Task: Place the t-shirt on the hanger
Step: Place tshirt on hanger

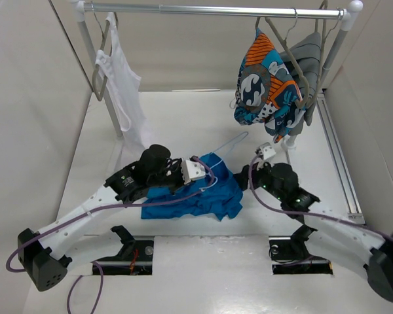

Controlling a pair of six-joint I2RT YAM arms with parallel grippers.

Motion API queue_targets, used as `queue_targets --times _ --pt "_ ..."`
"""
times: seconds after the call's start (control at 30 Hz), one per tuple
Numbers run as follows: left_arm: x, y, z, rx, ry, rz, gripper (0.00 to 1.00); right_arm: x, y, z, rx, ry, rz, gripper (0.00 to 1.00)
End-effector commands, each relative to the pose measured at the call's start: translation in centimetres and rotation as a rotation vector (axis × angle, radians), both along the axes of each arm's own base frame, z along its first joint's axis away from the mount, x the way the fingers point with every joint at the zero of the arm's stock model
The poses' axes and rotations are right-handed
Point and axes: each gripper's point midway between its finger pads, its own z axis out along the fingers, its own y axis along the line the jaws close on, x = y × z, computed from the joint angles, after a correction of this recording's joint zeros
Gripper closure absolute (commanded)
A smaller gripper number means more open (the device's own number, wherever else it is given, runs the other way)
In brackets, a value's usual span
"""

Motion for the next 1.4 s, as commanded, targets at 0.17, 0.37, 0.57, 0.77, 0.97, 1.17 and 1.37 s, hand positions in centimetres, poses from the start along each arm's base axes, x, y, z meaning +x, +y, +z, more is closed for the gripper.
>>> queue_targets --times 0.17,0.37,0.57,0.77,0.97,1.17,1.37 --pt "0.1 -0.9 2.5 -0.106 -0.021 0.011 1.0 4.0 6.7 -2.1 0.027 -0.004 0.14 0.34" --pt "0.1 -0.6 3.8 -0.14 -0.033 0.045 1.0 3.4 6.7 -5.0 0.017 0.058 0.171 0.99" --pt "-1.4 -0.1 2.9 -0.107 -0.011 -0.023 1.0 2.1 0.9 -6.9 0.042 0.108 0.029 1.0" --pt "-5.7 1.7 -0.6 0.082 0.068 -0.288 1.0 1.9 -8.1 -5.7 -0.039 0.119 -0.237 1.0" --pt "-3.5 3.0 -3.5 0.207 0.083 -0.16 1.0 0.2 -11.7 -2.9 -0.153 0.111 -0.321 1.0" --pt "-0.3 1.8 -2.6 0.178 0.006 -0.061 1.0 -0.2 -9.9 0.1 -0.26 0.017 -0.117 1.0" --pt "-2.0 0.1 -2.6 0.224 0.029 -0.287 1.0 1.1 -3.1 6.7 -0.315 -0.237 0.197 1.0"
